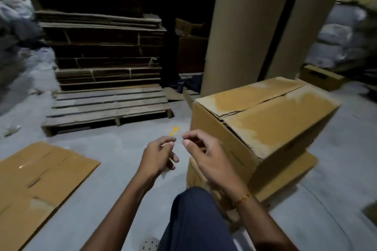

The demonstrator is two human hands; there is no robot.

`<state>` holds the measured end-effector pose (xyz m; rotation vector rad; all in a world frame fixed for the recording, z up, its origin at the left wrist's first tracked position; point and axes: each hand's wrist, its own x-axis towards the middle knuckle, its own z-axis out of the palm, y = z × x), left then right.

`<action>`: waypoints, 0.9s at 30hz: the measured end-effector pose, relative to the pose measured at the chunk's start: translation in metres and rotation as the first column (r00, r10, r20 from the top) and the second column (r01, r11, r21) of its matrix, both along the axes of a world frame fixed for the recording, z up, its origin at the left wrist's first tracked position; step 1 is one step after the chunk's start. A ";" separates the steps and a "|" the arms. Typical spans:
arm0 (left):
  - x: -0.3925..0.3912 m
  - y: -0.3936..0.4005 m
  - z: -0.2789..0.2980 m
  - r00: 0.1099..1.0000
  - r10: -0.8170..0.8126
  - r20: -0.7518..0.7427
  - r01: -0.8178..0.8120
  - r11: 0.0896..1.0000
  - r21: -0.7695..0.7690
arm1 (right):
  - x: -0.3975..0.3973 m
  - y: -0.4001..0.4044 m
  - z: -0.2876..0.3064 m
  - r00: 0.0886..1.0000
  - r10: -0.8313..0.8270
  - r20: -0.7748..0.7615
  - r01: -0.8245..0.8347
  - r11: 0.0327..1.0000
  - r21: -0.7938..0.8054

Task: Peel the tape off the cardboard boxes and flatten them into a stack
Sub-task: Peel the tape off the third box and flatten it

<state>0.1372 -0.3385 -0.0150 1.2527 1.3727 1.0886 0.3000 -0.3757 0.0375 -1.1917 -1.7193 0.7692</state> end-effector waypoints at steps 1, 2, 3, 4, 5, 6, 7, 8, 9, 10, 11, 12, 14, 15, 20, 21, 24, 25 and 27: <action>0.011 -0.001 0.006 0.999 -0.016 -0.029 0.017 0.999 0.039 | 0.011 -0.009 0.009 1.000 -0.022 0.015 0.021 0.998 0.052; 0.022 -0.002 0.013 0.998 -0.023 -0.059 0.028 0.997 0.079 | 0.022 -0.017 0.018 0.998 -0.049 0.029 0.046 0.994 0.100; 0.030 -0.002 0.020 0.996 -0.021 -0.091 0.032 0.992 0.119 | 0.033 -0.024 0.025 0.996 -0.079 0.038 0.073 0.987 0.141; 0.038 0.000 0.028 0.992 -0.009 -0.123 0.028 0.988 0.154 | 0.043 -0.029 0.030 0.993 -0.112 0.041 0.103 0.979 0.176; 0.044 0.003 0.035 0.989 0.007 -0.150 0.021 0.984 0.179 | 0.052 -0.033 0.034 0.988 -0.147 0.040 0.136 0.969 0.205; 0.048 0.008 0.041 0.985 0.021 -0.172 0.014 0.981 0.196 | 0.061 -0.036 0.037 0.982 -0.187 0.033 0.174 0.956 0.235; 0.051 0.014 0.046 0.983 0.028 -0.184 0.010 0.979 0.205 | 0.069 -0.038 0.037 0.972 -0.233 0.019 0.220 0.940 0.262; 0.053 0.022 0.050 0.982 0.029 -0.185 0.010 0.978 0.206 | 0.076 -0.040 0.036 0.958 -0.286 -0.003 0.275 0.918 0.284; 0.054 0.029 0.054 0.984 0.027 -0.179 0.010 0.980 0.201 | 0.083 -0.041 0.034 0.939 -0.343 -0.030 0.336 0.894 0.296; 0.055 0.037 0.057 0.986 0.027 -0.167 0.005 0.982 0.188 | 0.089 -0.042 0.030 0.917 -0.395 -0.061 0.395 0.871 0.293; 0.055 0.046 0.057 0.988 0.029 -0.150 -0.003 0.985 0.171 | 0.095 -0.043 0.024 0.894 -0.437 -0.099 0.447 0.853 0.270; 0.055 0.053 0.057 0.990 0.033 -0.134 -0.012 0.988 0.151 | 0.100 -0.044 0.018 0.872 -0.470 -0.140 0.490 0.842 0.226; 0.055 0.066 0.056 0.988 0.053 -0.145 -0.036 0.993 0.115 | 0.106 -0.048 0.004 0.831 -0.513 -0.216 0.541 0.835 0.098; 0.055 0.070 0.055 0.984 0.056 -0.167 -0.040 0.995 0.096 | 0.108 -0.051 -0.003 0.811 -0.532 -0.243 0.555 0.831 0.033; 0.061 0.084 0.050 0.985 -0.008 -0.174 0.012 1.000 0.024 | 0.110 -0.058 -0.047 0.730 -0.624 -0.278 0.594 0.781 -0.193; 0.063 0.088 0.048 0.986 -0.018 -0.165 0.019 1.000 0.008 | 0.110 -0.056 -0.055 0.736 -0.629 -0.253 0.585 0.778 -0.230; 0.070 0.107 0.036 0.989 -0.046 -0.137 0.042 0.998 -0.036 | 0.110 -0.052 -0.069 0.755 -0.621 -0.214 0.552 0.776 -0.305; 0.073 0.112 0.033 0.991 -0.063 -0.116 0.058 0.997 -0.046 | 0.109 -0.051 -0.070 0.757 -0.616 -0.218 0.544 0.778 -0.314; 0.076 0.124 0.027 0.993 -0.100 -0.055 0.097 0.994 -0.059 | 0.108 -0.047 -0.072 0.762 -0.608 -0.223 0.533 0.785 -0.316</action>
